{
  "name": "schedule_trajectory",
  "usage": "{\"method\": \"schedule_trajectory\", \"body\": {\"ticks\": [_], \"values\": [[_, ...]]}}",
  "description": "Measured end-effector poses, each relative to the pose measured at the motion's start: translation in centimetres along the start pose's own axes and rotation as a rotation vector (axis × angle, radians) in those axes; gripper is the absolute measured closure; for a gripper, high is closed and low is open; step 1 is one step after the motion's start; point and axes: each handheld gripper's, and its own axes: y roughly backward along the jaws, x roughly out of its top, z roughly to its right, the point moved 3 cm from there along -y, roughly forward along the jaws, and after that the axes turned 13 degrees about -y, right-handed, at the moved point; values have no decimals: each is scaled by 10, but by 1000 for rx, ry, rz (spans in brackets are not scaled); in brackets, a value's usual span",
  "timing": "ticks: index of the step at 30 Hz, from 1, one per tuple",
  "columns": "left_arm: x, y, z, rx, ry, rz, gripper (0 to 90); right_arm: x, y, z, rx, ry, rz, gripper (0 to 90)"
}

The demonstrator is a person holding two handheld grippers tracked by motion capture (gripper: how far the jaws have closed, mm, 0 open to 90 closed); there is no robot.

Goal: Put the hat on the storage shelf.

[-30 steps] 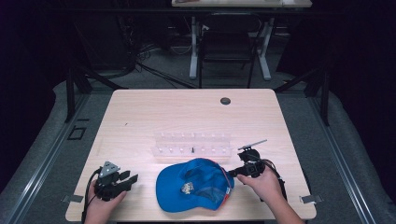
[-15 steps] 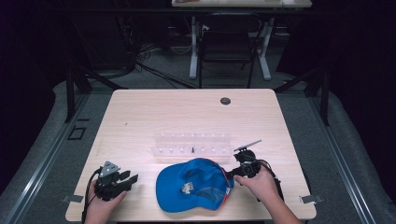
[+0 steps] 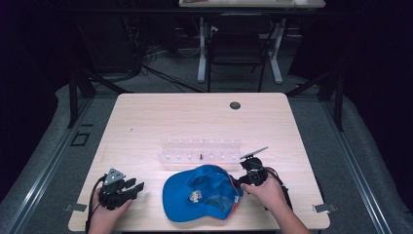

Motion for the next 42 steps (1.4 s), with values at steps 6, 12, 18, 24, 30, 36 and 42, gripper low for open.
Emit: {"method": "schedule_trajectory", "body": {"ticks": [6,12,18,24,30,36,42], "values": [[0,0,0,1,3,3,588,1,-1,-1,-3,-1,-2,766],[0,0,0,1,3,2,588,1,-1,-1,12,-12,0,866],[0,0,-1,1,3,1,588,1,5,-2,34,-14,7,897],[0,0,0,1,3,0,590,0,16,0,43,-27,8,900],[0,0,0,1,-2,-5,592,-1,27,2,54,-26,14,900],[0,0,0,0,1,-4,593,-1,36,4,50,-30,14,900],[0,0,0,1,2,-4,593,-1,50,5,38,-21,13,900]]}}
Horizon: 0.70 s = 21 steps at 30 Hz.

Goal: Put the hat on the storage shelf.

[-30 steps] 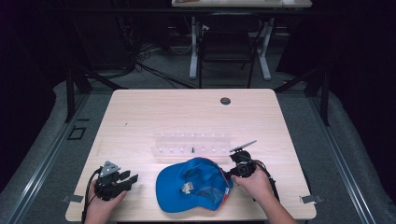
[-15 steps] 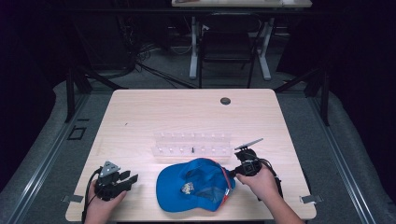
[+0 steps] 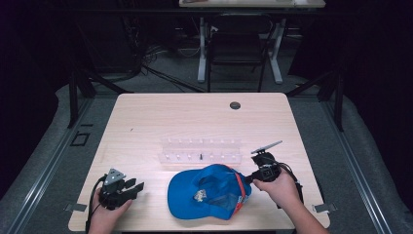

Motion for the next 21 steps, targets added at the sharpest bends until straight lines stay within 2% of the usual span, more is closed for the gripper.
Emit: {"method": "schedule_trajectory", "body": {"ticks": [1,3,7,11,13,15,21], "values": [[0,0,0,0,-1,0,593,0,1,-1,3,-15,13,900],[0,0,0,-1,0,0,593,1,9,0,0,6,3,900],[0,0,0,0,-1,-2,593,2,15,-2,3,-5,3,900],[0,0,0,-1,0,-1,593,3,24,-4,6,7,-10,900],[0,0,0,0,0,-1,593,3,26,-6,17,-7,9,900],[0,0,0,0,0,-1,593,4,31,-6,20,7,-11,900],[-1,-1,0,0,-1,-2,593,5,39,-10,31,12,-18,900]]}}
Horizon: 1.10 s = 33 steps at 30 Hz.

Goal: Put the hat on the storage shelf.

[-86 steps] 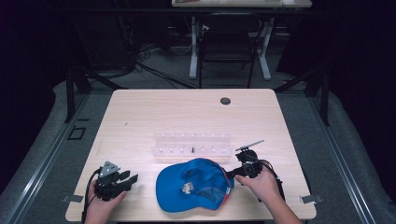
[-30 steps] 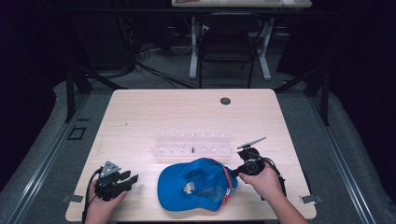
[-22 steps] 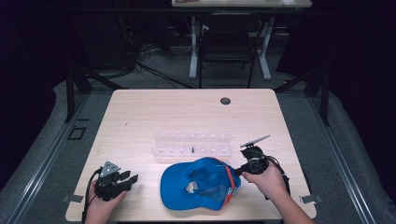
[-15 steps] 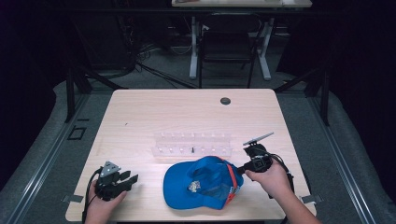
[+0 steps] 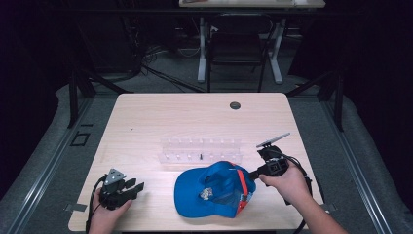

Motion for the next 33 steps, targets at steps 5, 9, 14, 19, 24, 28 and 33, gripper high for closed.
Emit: {"method": "schedule_trajectory", "body": {"ticks": [5,9,14,19,24,28,33], "values": [[0,0,0,0,0,0,593,2,10,-3,17,-20,0,900],[0,0,0,1,1,-1,593,3,18,-5,10,-17,-10,900],[0,0,0,1,0,0,593,5,27,-7,10,-31,4,900],[0,0,0,1,1,-1,593,7,37,-9,9,-42,-1,900],[0,0,0,1,0,-1,593,9,42,-11,0,-39,-13,900],[0,0,0,-1,0,-1,593,11,50,-12,-5,-46,-36,900],[0,-1,1,-1,3,-2,593,14,56,-14,7,-59,-37,900]]}}
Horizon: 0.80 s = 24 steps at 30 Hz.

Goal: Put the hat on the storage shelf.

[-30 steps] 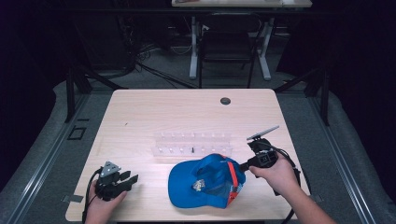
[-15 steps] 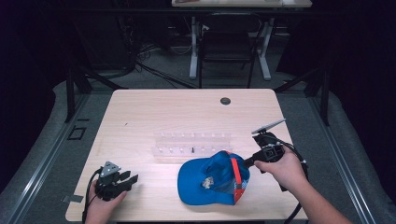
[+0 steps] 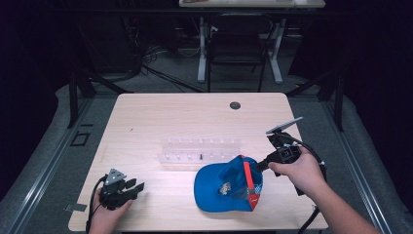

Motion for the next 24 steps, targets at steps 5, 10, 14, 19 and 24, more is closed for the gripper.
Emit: {"method": "schedule_trajectory", "body": {"ticks": [5,10,14,19,24], "values": [[0,0,-1,1,-2,0,593,3,8,-4,3,-13,9,900],[0,0,0,-1,-3,-2,593,5,18,-8,31,-44,25,900],[0,0,0,0,1,0,593,6,26,-11,34,-40,27,900],[-1,0,-1,5,2,-4,593,7,35,-17,53,-36,31,900],[-1,0,-1,5,4,3,593,7,47,-26,82,-36,48,900]]}}
